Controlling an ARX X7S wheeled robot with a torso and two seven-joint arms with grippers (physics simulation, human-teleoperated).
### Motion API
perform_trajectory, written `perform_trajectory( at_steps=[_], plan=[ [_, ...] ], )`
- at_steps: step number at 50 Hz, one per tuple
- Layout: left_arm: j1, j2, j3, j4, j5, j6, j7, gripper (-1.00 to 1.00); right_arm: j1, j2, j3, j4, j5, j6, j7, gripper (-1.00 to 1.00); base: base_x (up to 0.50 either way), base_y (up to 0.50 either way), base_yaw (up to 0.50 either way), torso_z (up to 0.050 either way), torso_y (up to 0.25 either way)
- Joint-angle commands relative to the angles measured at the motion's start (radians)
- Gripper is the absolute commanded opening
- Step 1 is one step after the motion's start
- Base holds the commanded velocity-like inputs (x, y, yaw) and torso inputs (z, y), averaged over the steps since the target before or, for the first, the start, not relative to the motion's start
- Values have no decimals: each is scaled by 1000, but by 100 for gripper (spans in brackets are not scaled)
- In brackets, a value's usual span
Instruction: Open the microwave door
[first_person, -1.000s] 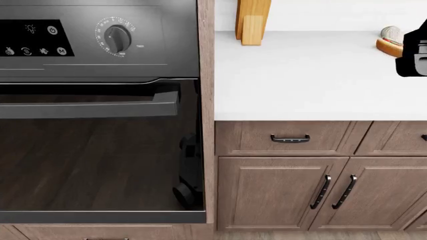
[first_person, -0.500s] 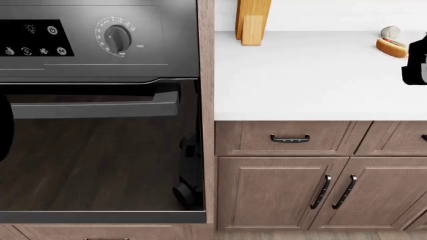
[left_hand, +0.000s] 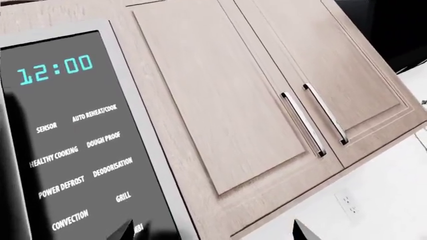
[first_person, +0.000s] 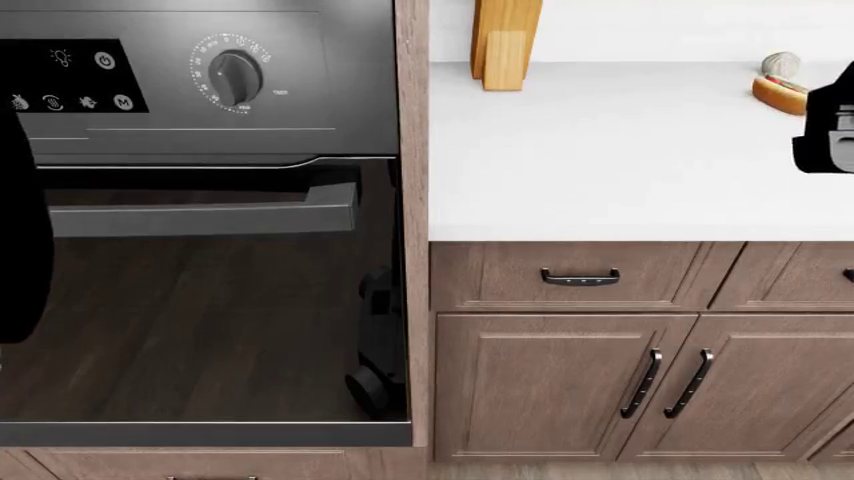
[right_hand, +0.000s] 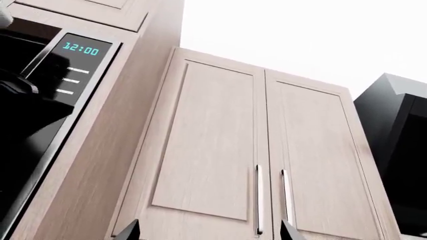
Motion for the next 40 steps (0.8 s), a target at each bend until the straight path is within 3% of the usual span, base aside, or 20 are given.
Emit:
perform_trajectory(
  at_steps=[1, 22, 40],
  plan=[
    [-11, 11, 18, -161, 23, 76, 18, 100, 20, 3, -7, 0, 12, 4, -2, 100, 0, 0, 0, 0, 0],
    [-18, 21, 11, -333, 47, 166, 0, 100, 19, 21, -28, -2, -5, -21, 3, 100, 0, 0, 0, 0, 0],
    [24, -26, -48, -294, 19, 146, -45, 100, 54, 21, -49, -6, 9, -11, 11, 100, 0, 0, 0, 0, 0]
  ],
)
